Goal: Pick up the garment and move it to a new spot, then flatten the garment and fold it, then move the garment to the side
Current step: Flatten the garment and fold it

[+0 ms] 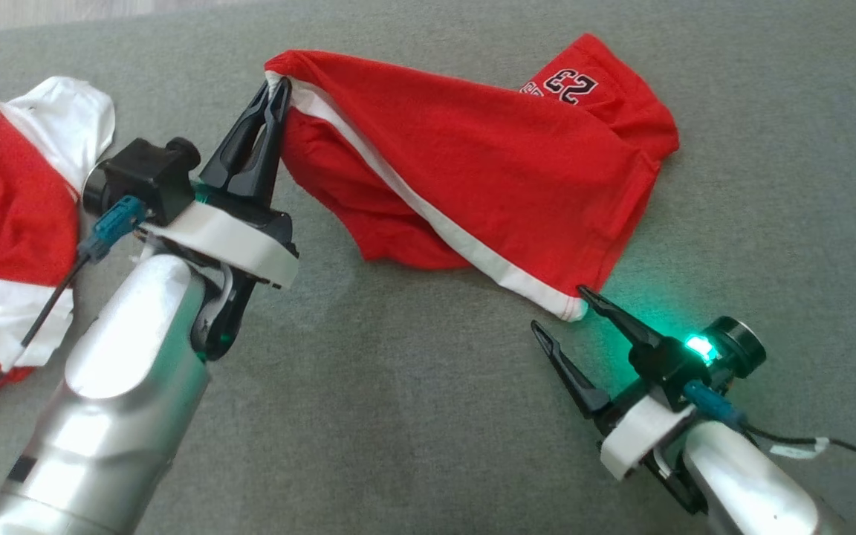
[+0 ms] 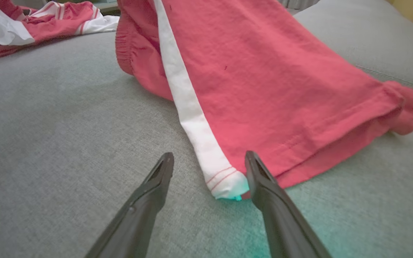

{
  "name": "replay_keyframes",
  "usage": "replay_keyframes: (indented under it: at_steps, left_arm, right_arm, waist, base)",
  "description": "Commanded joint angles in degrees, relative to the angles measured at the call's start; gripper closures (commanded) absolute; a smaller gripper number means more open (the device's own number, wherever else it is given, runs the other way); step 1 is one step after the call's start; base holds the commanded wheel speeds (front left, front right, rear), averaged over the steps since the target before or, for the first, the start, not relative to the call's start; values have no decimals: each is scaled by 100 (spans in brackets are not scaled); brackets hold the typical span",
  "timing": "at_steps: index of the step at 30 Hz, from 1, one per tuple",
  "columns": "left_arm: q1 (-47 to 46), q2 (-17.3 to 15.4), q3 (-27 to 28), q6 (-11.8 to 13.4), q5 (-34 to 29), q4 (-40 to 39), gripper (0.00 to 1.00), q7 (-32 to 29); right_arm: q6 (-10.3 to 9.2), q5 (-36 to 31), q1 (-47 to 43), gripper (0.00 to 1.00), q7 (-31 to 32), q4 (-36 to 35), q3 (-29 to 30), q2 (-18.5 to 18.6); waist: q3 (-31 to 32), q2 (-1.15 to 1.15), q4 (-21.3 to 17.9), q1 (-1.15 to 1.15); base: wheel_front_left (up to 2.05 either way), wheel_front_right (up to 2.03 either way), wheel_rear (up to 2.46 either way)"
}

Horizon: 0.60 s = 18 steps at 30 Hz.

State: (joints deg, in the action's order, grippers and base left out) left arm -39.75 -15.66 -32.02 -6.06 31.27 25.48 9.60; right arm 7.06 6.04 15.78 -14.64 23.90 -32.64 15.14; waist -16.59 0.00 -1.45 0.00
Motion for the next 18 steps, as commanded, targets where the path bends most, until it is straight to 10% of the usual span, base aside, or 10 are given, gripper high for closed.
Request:
replay_keyframes:
  at_steps: [1, 4, 7, 8, 18]
  left_arm:
    - [-326, -141, 163, 6, 40, -145, 100, 32]
    - [-355, -118, 148, 2, 53, -106, 100, 55]
    - [-368, -109, 136, -1, 68, -67, 100, 84]
    - [-370, -113, 136, -3, 75, -56, 100, 93]
    - [-836, -305, 99, -25, -72, -276, 100, 91]
  right_arm:
    - [43, 3, 51, 0, -36, -27, -109, 17]
    - [43, 15, 114, 5, -36, 289, -147, -13]
    - [43, 61, 136, 93, -36, 462, -103, -57]
    - [43, 72, 134, 100, -36, 468, -78, -66]
    - [43, -145, 368, 100, -36, -1083, 1406, 0]
  waist:
    - [-20, 0, 32, 0]
    - [-32, 0, 76, 0]
    - [-26, 0, 110, 0]
    - [-24, 0, 116, 0]
    - [-232, 0, -54, 0]
  base:
    - [0, 0, 0]
    - [0, 0, 0]
    - [0, 0, 0]
    - [0, 0, 0]
    - [0, 0, 0]
